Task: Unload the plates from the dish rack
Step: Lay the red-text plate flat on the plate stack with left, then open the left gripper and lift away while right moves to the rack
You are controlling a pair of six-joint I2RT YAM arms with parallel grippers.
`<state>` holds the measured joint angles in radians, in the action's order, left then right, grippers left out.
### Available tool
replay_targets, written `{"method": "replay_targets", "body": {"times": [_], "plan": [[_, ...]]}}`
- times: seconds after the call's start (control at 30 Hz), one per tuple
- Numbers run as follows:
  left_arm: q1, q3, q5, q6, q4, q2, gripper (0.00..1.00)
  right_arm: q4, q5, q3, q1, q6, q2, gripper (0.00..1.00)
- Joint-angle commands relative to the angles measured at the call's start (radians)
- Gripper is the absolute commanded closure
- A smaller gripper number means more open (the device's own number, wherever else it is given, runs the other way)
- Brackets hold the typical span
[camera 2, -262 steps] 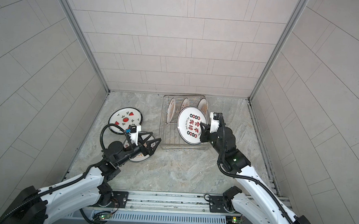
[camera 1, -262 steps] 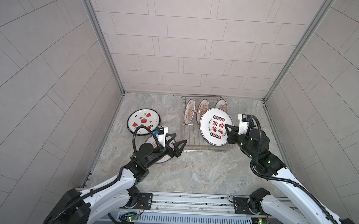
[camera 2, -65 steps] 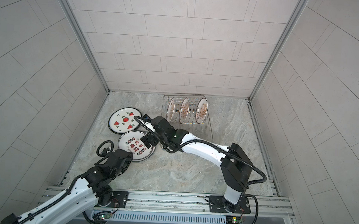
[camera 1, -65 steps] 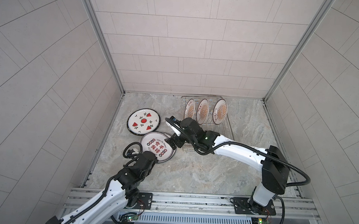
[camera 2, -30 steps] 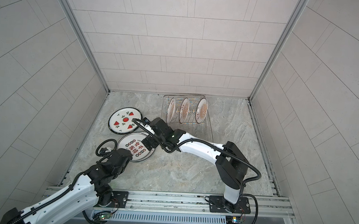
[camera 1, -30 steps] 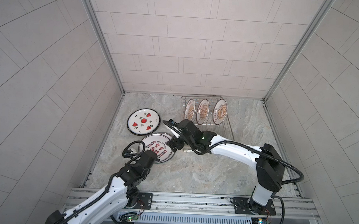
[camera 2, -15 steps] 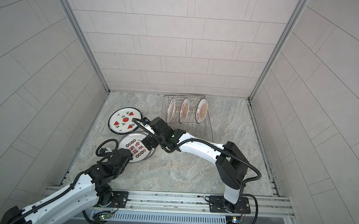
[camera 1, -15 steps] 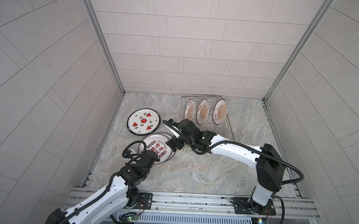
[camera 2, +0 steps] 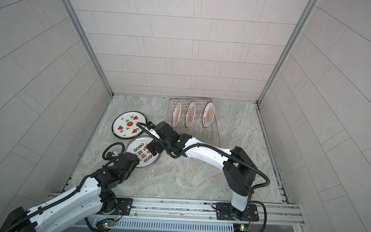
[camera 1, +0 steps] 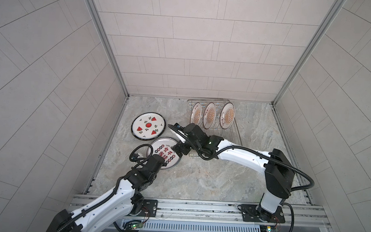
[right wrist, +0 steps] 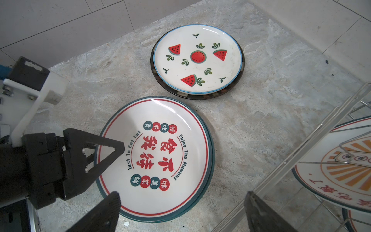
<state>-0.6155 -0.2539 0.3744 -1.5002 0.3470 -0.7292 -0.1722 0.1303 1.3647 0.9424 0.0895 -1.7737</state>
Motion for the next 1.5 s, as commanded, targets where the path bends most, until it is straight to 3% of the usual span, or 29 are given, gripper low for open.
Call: {"method": "replay_targets", "body": {"times": [0.0, 0.3, 0.57, 0.73, 0.9, 1.13, 1.3, 1.47], "plan": [[0.004, -0.025, 0.018, 0.008, -0.014, 0.005, 0.28, 0.008, -0.015, 0.009, 0.006, -0.002, -0.004, 0.03], [0.005, -0.035, 0.095, 0.061, 0.062, 0.068, 0.11, 0.111, -0.018, -0.077, 0.006, 0.025, 0.072, 0.02], [0.003, -0.064, 0.177, 0.149, 0.11, 0.14, 0.11, 0.297, -0.055, -0.254, 0.006, 0.062, 0.212, 0.01], [0.004, -0.094, 0.223, 0.186, 0.135, 0.104, 0.1, 0.372, -0.082, -0.358, 0.006, 0.082, 0.304, 0.01], [0.003, -0.15, 0.248, 0.311, 0.099, 0.057, 0.05, 0.457, -0.128, -0.465, 0.005, 0.113, 0.397, 0.0], [0.003, -0.214, 0.21, 0.407, -0.031, -0.028, 0.05, 0.506, -0.209, -0.559, -0.005, 0.139, 0.471, 0.0], [-0.001, -0.168, 0.1, 0.627, -0.357, -0.095, 0.0, 0.508, -0.253, -0.589, -0.02, 0.175, 0.507, 0.0], [-0.001, -0.173, -0.053, 0.846, -0.576, -0.189, 0.0, 0.471, -0.358, -0.584, -0.068, 0.29, 0.511, 0.0]]}}
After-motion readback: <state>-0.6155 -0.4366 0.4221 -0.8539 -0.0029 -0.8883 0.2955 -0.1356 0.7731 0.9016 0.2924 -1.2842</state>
